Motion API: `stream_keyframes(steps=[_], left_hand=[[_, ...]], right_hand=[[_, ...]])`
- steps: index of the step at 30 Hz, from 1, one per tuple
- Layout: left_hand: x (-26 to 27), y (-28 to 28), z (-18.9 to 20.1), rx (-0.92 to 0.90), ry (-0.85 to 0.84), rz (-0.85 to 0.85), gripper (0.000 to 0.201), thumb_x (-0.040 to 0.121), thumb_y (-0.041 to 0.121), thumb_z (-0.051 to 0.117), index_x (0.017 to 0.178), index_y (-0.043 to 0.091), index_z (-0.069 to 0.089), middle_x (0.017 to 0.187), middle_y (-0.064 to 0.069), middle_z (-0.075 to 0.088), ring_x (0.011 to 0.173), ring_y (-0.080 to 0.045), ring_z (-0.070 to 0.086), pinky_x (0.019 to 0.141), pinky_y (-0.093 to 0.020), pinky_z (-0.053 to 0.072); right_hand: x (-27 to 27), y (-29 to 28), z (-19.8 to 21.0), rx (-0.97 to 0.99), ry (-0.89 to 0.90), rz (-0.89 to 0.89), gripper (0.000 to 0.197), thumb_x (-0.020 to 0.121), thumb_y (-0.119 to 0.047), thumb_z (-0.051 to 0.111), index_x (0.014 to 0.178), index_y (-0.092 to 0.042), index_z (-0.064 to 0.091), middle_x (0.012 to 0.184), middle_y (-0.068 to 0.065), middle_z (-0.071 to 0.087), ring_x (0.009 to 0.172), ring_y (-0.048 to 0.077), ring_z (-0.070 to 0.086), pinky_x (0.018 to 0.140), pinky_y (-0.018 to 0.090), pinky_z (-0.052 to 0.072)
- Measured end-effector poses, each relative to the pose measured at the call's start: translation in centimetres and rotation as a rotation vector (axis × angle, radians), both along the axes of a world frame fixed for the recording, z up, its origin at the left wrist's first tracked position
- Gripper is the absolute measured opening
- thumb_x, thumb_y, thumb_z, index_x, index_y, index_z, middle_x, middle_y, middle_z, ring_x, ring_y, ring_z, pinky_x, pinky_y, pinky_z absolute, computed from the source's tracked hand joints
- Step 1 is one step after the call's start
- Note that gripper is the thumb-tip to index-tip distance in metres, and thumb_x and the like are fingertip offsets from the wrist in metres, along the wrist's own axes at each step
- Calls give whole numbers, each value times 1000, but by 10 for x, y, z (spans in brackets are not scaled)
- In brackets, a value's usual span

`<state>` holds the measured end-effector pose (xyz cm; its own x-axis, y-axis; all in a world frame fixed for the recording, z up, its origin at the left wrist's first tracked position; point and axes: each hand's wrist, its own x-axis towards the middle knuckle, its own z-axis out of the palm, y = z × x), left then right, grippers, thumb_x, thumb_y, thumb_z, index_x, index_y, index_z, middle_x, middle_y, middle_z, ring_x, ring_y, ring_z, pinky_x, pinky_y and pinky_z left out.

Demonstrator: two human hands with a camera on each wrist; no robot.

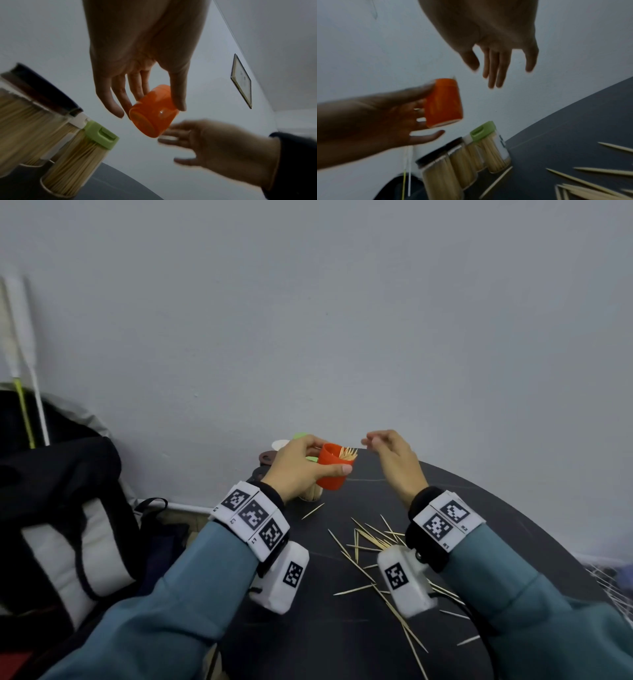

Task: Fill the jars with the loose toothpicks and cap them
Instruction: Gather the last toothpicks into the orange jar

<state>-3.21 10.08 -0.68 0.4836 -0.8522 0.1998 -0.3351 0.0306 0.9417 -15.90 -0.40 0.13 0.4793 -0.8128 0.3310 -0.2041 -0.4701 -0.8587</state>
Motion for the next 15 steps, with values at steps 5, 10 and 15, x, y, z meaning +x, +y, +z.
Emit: stream_keyframes(steps=[5, 10, 15], left_hand=[[13, 11, 3, 7, -24, 51, 64, 72, 25, 80, 127, 10, 52, 124, -6, 58, 114, -20, 55, 97, -36, 47], [21, 21, 6, 8, -26, 60, 60, 74, 24, 78, 127, 11, 51, 122, -5, 58, 110, -17, 54, 83, -27, 47], [26, 26, 8, 7, -33, 77, 60, 74, 27, 79, 126, 12, 52, 124, -5, 59, 111, -20, 56, 73, -21, 50]], right_hand=[[11, 2, -22, -181, 854, 373, 41, 93, -4, 48, 134, -11, 47, 138, 7, 49, 129, 19, 45, 106, 26, 32], [27, 17, -32, -336, 1220, 499, 67, 90, 8, 31, 146, -29, 27, 149, 6, 35, 134, 24, 37, 107, 29, 29], [31, 11, -43, -402, 1311, 470, 62, 89, 7, 35, 145, -21, 31, 153, -1, 27, 137, 23, 32, 111, 30, 26]])
